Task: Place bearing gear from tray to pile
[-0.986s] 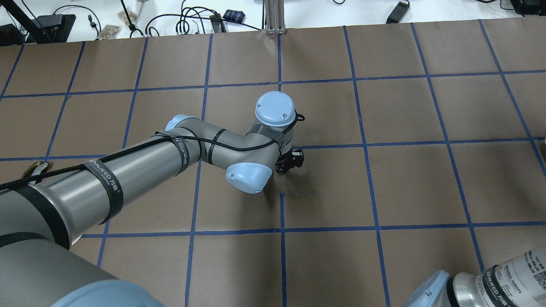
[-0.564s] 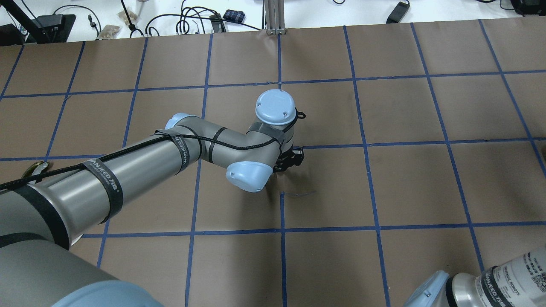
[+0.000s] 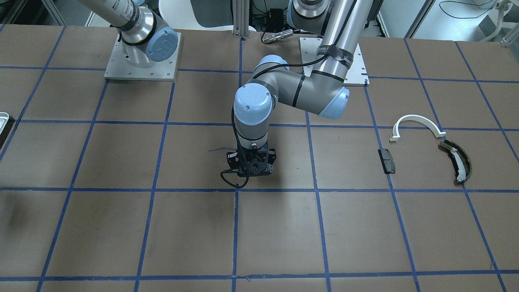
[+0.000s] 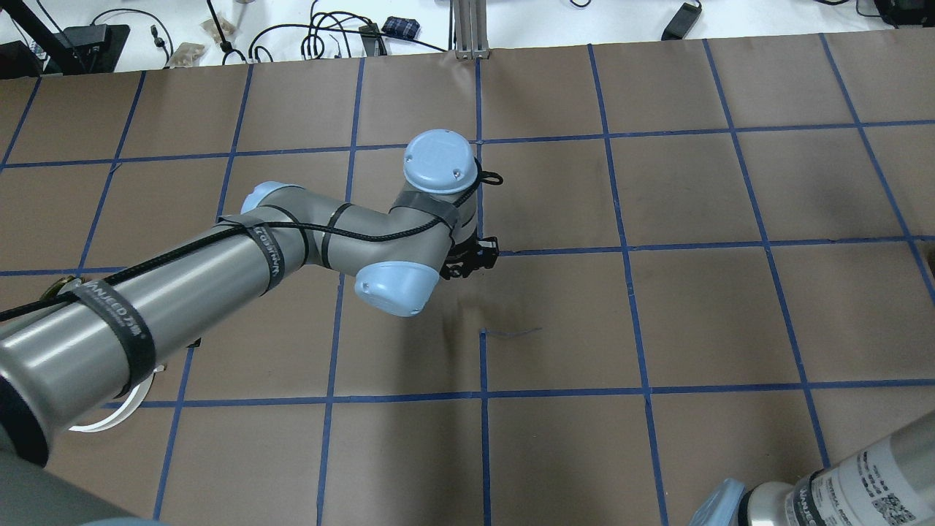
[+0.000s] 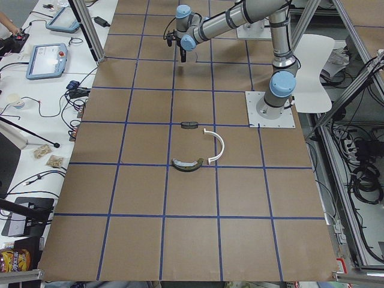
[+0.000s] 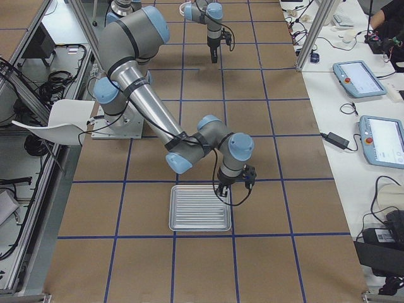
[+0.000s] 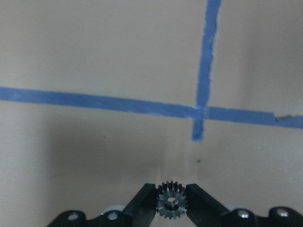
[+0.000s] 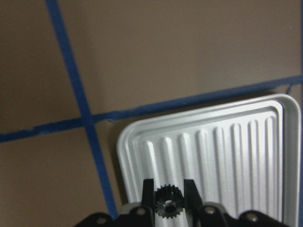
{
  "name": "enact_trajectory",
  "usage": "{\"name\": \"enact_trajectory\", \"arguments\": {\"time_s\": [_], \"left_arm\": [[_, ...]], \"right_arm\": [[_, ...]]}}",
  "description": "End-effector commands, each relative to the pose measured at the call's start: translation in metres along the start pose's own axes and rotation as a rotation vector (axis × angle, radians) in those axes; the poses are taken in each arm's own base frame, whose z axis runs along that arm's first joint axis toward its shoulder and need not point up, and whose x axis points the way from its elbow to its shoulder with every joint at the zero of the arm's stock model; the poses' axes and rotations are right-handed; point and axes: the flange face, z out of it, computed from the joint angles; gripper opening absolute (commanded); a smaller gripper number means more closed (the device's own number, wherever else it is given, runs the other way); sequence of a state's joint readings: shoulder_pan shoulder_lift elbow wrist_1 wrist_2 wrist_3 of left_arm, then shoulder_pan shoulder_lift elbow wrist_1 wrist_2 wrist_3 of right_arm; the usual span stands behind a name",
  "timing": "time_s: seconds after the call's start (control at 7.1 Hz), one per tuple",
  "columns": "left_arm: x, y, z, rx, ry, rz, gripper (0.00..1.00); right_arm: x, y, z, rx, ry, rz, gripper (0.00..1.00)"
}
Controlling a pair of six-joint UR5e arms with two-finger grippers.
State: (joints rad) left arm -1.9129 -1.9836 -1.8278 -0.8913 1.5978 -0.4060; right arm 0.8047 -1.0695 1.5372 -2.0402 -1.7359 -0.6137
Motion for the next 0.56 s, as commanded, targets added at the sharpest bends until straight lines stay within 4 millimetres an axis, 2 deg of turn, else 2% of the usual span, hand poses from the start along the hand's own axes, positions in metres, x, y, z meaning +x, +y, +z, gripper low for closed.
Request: {"name": "enact_trajectory", "arguments": {"time_s": [0.0,0.14,0.28,0.42], "left_arm": [[-0.103,-0.014,-0.025,-0.004,-0.002,0.119,0.00],[-0.151,-0.025,-0.033,-0.006,0.001,0.137,0.00],[-0.189,-0.030,-0.036,-0.015,0.002,0.145,0.00],[-0.227,-0.028,-0.032,-0.055,0.006,0.174,0.00]], "right_arm": [[-0.110,-0.024,-0.025,0.000,-0.117,0.025,0.00],[-0.162,-0.027,-0.040,-0.025,-0.161,0.079,0.00],[-0.232,-0.032,-0.056,-0.029,-0.156,0.086,0.00],[-0.294,-0.030,-0.069,-0.031,-0.145,0.129,0.00]]}}
